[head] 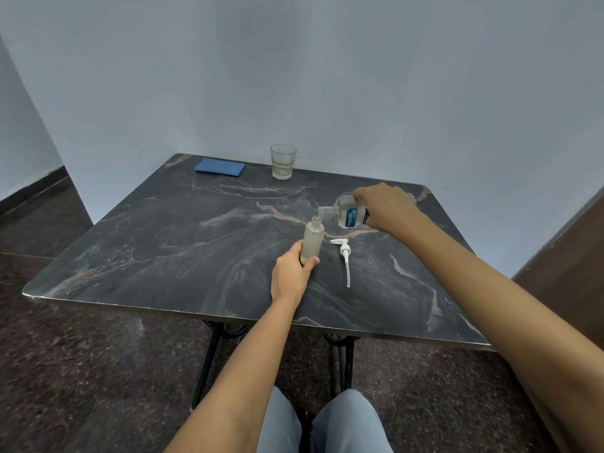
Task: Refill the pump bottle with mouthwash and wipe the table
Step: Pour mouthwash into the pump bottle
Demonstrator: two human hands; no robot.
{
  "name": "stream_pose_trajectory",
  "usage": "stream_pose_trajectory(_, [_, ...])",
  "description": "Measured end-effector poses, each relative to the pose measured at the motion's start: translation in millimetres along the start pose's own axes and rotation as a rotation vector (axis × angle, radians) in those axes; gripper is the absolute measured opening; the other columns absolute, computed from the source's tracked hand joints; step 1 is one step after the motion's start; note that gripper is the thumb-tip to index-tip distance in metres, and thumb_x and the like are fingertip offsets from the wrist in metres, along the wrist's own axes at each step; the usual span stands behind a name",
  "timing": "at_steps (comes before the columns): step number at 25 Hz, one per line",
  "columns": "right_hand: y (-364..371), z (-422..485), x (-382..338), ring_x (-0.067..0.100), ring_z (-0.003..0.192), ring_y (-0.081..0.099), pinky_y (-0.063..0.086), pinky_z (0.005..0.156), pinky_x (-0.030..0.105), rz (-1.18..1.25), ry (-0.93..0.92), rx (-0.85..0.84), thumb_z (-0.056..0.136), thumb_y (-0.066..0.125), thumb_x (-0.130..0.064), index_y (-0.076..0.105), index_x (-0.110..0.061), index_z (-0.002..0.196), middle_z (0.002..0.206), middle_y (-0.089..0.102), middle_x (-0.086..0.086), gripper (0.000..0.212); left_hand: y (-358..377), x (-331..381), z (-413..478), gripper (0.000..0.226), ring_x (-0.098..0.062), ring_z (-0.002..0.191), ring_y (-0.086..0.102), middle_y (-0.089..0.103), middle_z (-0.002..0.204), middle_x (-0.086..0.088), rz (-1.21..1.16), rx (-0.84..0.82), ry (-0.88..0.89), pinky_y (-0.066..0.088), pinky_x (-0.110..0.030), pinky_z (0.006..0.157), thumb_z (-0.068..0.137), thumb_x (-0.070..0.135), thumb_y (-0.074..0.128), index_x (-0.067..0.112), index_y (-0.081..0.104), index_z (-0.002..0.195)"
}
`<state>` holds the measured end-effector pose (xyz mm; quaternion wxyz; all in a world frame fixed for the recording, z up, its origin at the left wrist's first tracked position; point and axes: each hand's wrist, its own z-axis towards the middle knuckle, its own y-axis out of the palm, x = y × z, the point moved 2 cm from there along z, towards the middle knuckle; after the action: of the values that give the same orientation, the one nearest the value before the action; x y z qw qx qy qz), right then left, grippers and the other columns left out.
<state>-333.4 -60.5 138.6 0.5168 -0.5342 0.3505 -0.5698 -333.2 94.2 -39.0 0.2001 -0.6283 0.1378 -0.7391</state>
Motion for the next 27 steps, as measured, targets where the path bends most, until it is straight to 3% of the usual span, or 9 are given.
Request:
stream_pose_trajectory(6, [8.3, 2.1, 4.1, 0.028, 0.092, 0.061, 0.035, 0.066, 0.033, 0.050, 0.002, -0.025, 0.085, 0.058, -0.006, 0.055, -0.019, 0.119, 0.108, 0.065, 0.008, 0.037, -0.1, -0.9, -0.6, 0.040, -0.019, 0.097, 0.064, 0.069, 0.109, 0.001, 0.003, 0.005, 0.000, 0.053, -0.037, 0.082, 0.087, 0.033, 0.066, 0.024, 0.056, 0.125])
stream_pose_trajectory(13, [43.1, -5.3, 14.8, 0.030, 0.084, 0.061, 0.051, 0.066, 0.036, 0.367, 0.086, -0.080, 0.078, 0.063, -0.005, 0.055, -0.017, 0.115, 0.105, 0.064, 0.012, 0.039, 0.7, -0.4, 0.2, 0.043, -0.019, 0.102, 0.062, 0.067, 0.115, 0.001, 0.014, -0.004, -0.022, 0.051, -0.036, 0.084, 0.088, 0.034, 0.065, 0.025, 0.053, 0.129])
stream_pose_trajectory(18, [67.4, -7.5, 20.1, 0.022, 0.072, 0.053, 0.046, 0.063, 0.029, 0.559, 0.113, -0.049, 0.074, 0.068, -0.003, 0.057, -0.016, 0.114, 0.101, 0.064, 0.011, 0.044, 0.8, -0.5, 0.9, 0.044, -0.018, 0.100, 0.062, 0.068, 0.113, 0.001, 0.020, -0.002, -0.028, 0.050, -0.034, 0.082, 0.088, 0.034, 0.066, 0.025, 0.053, 0.129])
stream_pose_trajectory(21, [81.8, -17.8, 27.6, 0.019, 0.073, 0.060, 0.044, 0.055, 0.019, 0.797, 0.170, 0.069, 0.071, 0.073, -0.005, 0.059, -0.021, 0.108, 0.094, 0.066, 0.003, 0.043, 1.5, -1.8, 0.3, 0.042, -0.016, 0.096, 0.062, 0.068, 0.109, 0.004, 0.009, -0.001, -0.032, 0.049, -0.033, 0.079, 0.087, 0.034, 0.066, 0.027, 0.055, 0.127])
stream_pose_trajectory(23, [91.6, -27.9, 35.3, 0.012, 0.078, 0.064, 0.047, 0.062, 0.014, 0.995, 0.274, 0.193, 0.069, 0.077, -0.010, 0.059, -0.023, 0.108, 0.095, 0.068, -0.002, 0.045, 1.6, -2.7, 0.6, 0.040, -0.015, 0.095, 0.062, 0.068, 0.107, 0.006, 0.003, -0.002, -0.031, 0.049, -0.033, 0.079, 0.087, 0.034, 0.065, 0.028, 0.055, 0.126])
stream_pose_trajectory(27, [119.3, -47.4, 53.8, 0.014, 0.093, 0.067, 0.055, 0.082, 0.031, 1.313, 0.452, 0.332, 0.074, 0.078, -0.011, 0.058, -0.019, 0.112, 0.103, 0.069, -0.001, 0.044, 2.7, -3.9, 1.4, 0.040, -0.013, 0.092, 0.061, 0.068, 0.105, 0.007, -0.002, 0.003, -0.031, 0.048, -0.032, 0.078, 0.087, 0.034, 0.066, 0.028, 0.055, 0.126])
